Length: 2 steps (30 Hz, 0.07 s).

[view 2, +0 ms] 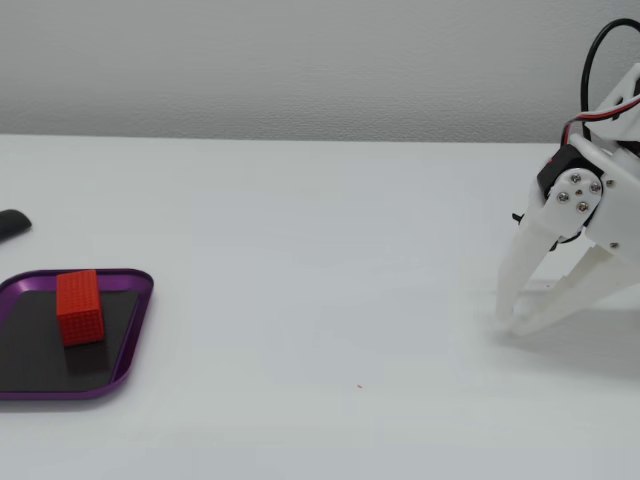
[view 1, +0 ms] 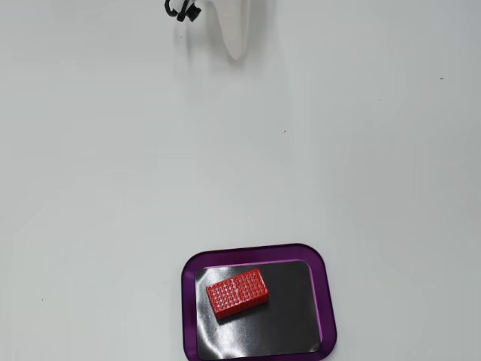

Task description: Pick up the cube and place it in the box.

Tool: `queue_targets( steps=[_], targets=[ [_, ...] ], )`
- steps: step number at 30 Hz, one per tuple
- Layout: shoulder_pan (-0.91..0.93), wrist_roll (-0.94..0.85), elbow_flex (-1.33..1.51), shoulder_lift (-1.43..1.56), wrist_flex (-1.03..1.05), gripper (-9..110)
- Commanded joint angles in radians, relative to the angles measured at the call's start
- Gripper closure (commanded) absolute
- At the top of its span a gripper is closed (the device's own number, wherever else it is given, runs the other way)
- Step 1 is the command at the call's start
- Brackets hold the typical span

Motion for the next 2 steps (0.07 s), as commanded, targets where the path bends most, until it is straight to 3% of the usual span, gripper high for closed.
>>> queue_targets(
  steps=[1, 2],
  targets=[
    [0.005, 0.005, 0.003, 0.095, 0.006, 102],
    [0.005, 0.005, 0.003, 0.095, 0.006, 102]
  ],
)
